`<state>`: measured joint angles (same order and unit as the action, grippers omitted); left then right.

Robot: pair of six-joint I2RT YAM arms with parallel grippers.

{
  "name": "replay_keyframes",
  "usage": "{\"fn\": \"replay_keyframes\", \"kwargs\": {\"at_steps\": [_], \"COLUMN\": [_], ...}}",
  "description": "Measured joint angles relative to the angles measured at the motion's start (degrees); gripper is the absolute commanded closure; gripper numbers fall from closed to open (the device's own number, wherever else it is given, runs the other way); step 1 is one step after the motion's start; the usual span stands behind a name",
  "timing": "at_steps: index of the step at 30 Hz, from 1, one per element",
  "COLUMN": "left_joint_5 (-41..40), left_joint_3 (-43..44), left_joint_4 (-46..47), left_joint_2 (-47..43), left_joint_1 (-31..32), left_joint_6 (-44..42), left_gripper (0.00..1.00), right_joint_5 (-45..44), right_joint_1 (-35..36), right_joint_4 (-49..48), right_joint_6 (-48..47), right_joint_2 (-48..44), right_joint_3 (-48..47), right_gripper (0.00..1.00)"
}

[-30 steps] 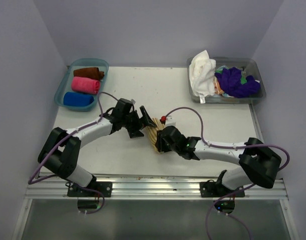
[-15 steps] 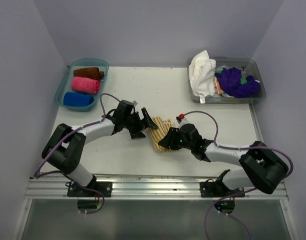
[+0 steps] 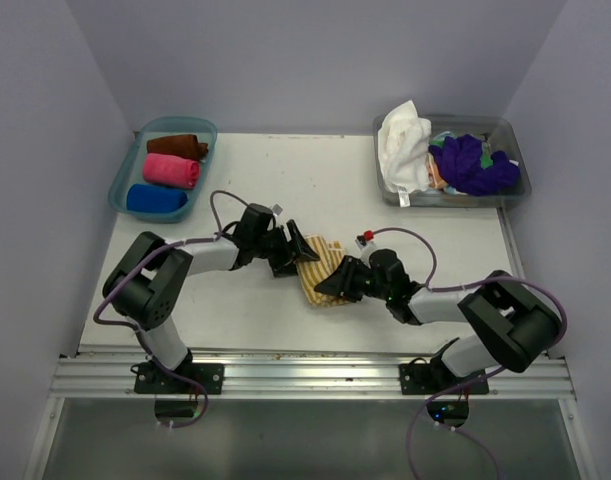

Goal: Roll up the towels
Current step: Roll the towel

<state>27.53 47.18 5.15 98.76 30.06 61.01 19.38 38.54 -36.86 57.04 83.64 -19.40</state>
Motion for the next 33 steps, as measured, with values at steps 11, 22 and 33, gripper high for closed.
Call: {"fn": "replay_keyframes", "kwargs": {"at_steps": [11, 22, 33], "left_joint_5": [-0.79, -14.34, -17.14], "left_joint_3": [0.52, -4.04, -2.27], "left_joint_4": [1.11, -11.45, -16.2], "left_joint_2": [0.5, -13.14, -11.54], "left_joint_1": [0.79, 1.9, 3.45], "left_joint_6": [2.49, 6.12, 6.97], "left_gripper": [0.76, 0.77, 0.77], "right_joint_5": [-3.26, -19.8, -44.83], "right_joint_1": [0.5, 7.1, 30.4], "right_joint_4": [22.97, 51.36, 62.25], "right_joint_6": [-6.93, -18.8, -32.0], "right_joint_2": [-2.86, -10.19, 0.33], "right_joint_3": [-10.34, -24.92, -40.35], "right_gripper": [0.25, 0.18, 0.17]}}
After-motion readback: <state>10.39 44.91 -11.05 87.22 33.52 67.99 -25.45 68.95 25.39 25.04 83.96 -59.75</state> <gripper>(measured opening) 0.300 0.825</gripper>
